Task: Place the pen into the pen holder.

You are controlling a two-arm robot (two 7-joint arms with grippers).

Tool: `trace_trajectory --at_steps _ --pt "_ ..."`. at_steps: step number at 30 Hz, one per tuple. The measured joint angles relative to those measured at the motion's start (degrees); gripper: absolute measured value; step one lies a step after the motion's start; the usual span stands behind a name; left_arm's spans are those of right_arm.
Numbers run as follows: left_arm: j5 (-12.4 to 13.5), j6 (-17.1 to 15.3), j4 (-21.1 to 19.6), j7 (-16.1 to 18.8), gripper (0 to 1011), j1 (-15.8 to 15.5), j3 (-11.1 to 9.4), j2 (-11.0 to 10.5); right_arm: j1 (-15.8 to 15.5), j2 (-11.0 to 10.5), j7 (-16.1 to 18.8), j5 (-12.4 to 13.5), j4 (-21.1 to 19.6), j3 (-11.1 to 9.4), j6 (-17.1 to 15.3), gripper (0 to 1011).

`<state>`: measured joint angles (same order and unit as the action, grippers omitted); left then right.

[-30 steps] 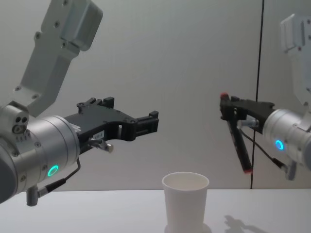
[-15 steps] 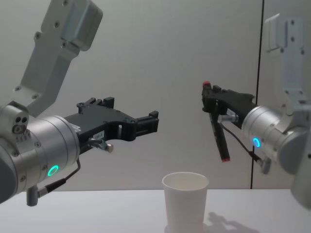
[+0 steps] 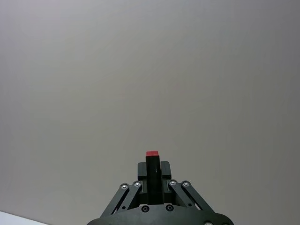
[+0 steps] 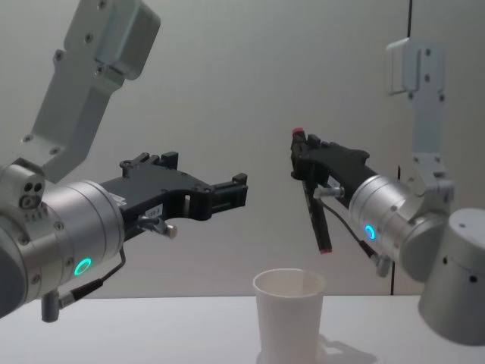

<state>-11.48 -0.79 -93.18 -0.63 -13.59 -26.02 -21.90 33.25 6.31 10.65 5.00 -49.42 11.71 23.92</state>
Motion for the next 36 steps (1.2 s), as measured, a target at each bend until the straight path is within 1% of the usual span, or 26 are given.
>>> trace_trajectory --at_steps 6,9,13,26,36 --pt "0.0 0.0 0.0 0.0 1003 0.0 0.0 0.0 1.43 0.61 0.18 -0.1 3.85 0.39 3.08 157" --pt "0.0 0.0 0.0 0.0 1003 0.0 0.0 0.0 2.34 0.96 0.26 -0.2 6.48 0.58 4.94 157" --pt "0.0 0.0 0.0 0.0 1003 0.0 0.0 0.0 3.07 1.22 0.32 -0.27 8.63 0.69 6.6 157" --pt "0.0 0.0 0.0 0.0 1003 0.0 0.0 0.0 5.28 1.9 0.59 -0.21 15.37 0.73 10.99 157" --pt "0.0 0.0 0.0 0.0 1003 0.0 0.0 0.0 6.61 2.42 0.82 0.06 19.4 0.76 13.65 157"
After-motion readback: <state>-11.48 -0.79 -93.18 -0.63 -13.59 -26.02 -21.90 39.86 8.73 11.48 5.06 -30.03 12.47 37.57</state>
